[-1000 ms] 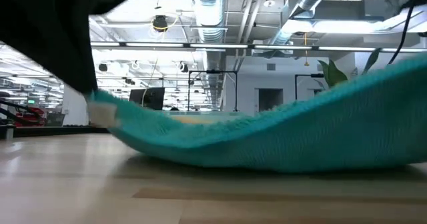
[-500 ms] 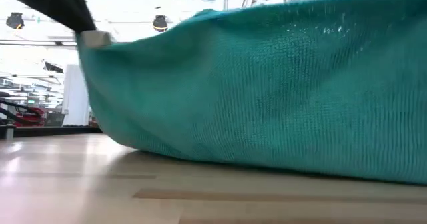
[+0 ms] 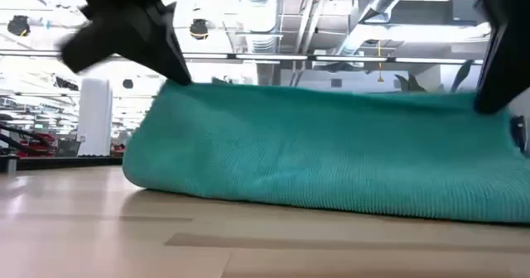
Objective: Roll microfiber towels into tight, uniform cylinder then place into a basket
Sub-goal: Roll the blue microfiber towel
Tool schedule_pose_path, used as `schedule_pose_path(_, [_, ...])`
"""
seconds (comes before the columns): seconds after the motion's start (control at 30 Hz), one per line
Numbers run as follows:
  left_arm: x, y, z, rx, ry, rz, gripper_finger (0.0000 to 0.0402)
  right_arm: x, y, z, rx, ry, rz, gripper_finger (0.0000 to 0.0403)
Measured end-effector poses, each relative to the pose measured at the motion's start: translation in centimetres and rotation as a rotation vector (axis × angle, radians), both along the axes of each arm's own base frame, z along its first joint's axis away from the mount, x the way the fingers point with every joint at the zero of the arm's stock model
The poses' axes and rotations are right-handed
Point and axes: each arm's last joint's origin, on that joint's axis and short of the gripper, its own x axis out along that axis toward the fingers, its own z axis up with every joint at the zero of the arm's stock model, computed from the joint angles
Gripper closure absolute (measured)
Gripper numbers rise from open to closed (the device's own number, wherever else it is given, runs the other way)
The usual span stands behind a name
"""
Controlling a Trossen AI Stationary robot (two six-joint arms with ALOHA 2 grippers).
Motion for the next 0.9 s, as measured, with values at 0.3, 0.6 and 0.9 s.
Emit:
schedule_pose_path(0.3, [1.2,2.6,-2.2,0.001,-0.014,0.043,0.0401,-0.1,-2.4,-1.7,-0.057,0.036,-0.143,0.0395])
schedule_pose_path(0.6, [2.2,3.9,-2.6,-0.024,-0.055,0.086,0.0401,-0.1,-3.2,-3.1,-0.026,0.064,-0.183,0.0392])
schedule_pose_path(0.9, [2.4,4.3,-2.8,-0.104,-0.012,0.098,0.0396,-0.1,-3.3,-3.0,-0.038,0.057,-0.194,0.0392])
